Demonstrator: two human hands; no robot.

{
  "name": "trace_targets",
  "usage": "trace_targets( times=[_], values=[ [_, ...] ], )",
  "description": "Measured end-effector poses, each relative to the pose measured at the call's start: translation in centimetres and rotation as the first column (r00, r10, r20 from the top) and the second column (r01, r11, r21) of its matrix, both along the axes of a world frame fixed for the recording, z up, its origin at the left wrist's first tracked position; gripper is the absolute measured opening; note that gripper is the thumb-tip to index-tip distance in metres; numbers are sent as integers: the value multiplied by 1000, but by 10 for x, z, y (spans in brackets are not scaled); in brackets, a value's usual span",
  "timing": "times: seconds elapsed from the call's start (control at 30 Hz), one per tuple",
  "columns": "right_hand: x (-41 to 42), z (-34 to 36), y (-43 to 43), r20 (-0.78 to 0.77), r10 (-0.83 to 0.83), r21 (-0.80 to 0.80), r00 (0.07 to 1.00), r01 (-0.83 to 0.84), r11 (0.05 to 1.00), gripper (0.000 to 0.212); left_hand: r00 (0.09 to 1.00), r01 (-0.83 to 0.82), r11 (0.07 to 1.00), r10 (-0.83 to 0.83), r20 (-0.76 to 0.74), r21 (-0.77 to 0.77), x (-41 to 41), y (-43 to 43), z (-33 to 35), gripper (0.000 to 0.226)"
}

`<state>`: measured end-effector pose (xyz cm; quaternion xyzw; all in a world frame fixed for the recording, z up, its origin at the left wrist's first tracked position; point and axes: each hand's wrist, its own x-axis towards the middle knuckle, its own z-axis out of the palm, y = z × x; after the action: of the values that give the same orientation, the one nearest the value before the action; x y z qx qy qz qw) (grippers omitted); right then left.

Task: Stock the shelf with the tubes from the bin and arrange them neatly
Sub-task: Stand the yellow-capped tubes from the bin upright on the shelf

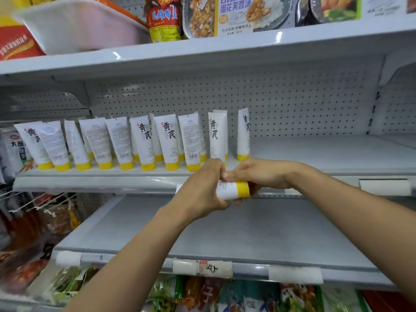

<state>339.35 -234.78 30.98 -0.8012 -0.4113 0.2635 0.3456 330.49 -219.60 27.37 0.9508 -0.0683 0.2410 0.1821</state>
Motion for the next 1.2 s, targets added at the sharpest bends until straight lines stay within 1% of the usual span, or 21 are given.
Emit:
trace_targets(
  times=[0.07,0.13,0.17,0.23,0.27,0.33,0.4,0.43,0.47,0.5,0.53,0.57,0.63,0.7,0.77,0.83,0.9,1.0,1.1,1.2],
  values=[
    [-2,1,-2,-43,12,-12,999,-13,1000,53,1000,24,999,-24,6,45,-1,0,1,51],
    [-2,1,-5,-71,21,-25,997,-23,999,58,998,47,989,-53,40,142,0,0,3,51],
    [-1,0,-6,-93,12,-10,996,-13,1000,57,994,47,979,-65,83,196,1,0,4,51],
    [3,-3,-11,-175,-48,95,983,66,993,47,963,-30,956,-51,265,293,5,5,7,53],
    [6,-5,-13,-225,-85,165,971,124,978,42,926,-91,953,-26,377,288,5,8,8,55],
    [10,-8,-18,-324,-117,303,939,221,927,34,832,-173,966,39,553,192,3,13,10,56],
    [16,-11,-21,-444,-53,464,895,280,841,36,772,-186,980,101,628,72,-2,16,9,54],
    [19,-11,-22,-487,2,534,873,296,792,43,773,-176,984,122,623,25,-3,18,7,51],
    [21,-11,-23,-494,35,582,869,301,756,52,798,-157,988,131,588,-7,-4,18,6,48],
    [22,-10,-22,-472,29,606,881,301,736,56,843,-129,991,126,523,-30,-4,19,3,42],
    [24,-8,-20,-435,-5,619,900,303,725,52,892,-101,994,111,438,-45,-4,18,1,35],
    [25,-6,-17,-395,-60,626,917,317,713,43,931,-83,995,94,351,-48,-3,18,-2,28],
    [28,-4,-11,-296,-238,626,925,376,684,24,972,-79,996,84,218,-30,-1,16,-10,18],
    [35,-4,-8,-118,-421,589,899,404,699,25,989,-87,996,90,121,-30,3,13,-16,13],
    [40,-6,-6,28,-501,533,865,411,739,29,994,-94,995,95,53,-20,6,11,-20,12],
    [46,-9,-3,92,-525,499,846,417,760,35,995,-101,995,101,25,-11,8,11,-21,12],
    [51,-10,0,124,-548,480,827,433,763,40,994,-104,995,104,18,-8,10,10,-20,12],
    [57,-9,2,141,-554,472,821,436,766,36,995,-102,994,103,18,-25,12,8,-19,12],
    [62,-11,4,180,-546,427,818,435,793,32,995,-99,994,100,12,-55,14,8,-19,12],
    [66,-15,3,155,-545,410,824,449,794,32,997,-74,990,72,-18,-116,16,9,-21,11]
  ],
)
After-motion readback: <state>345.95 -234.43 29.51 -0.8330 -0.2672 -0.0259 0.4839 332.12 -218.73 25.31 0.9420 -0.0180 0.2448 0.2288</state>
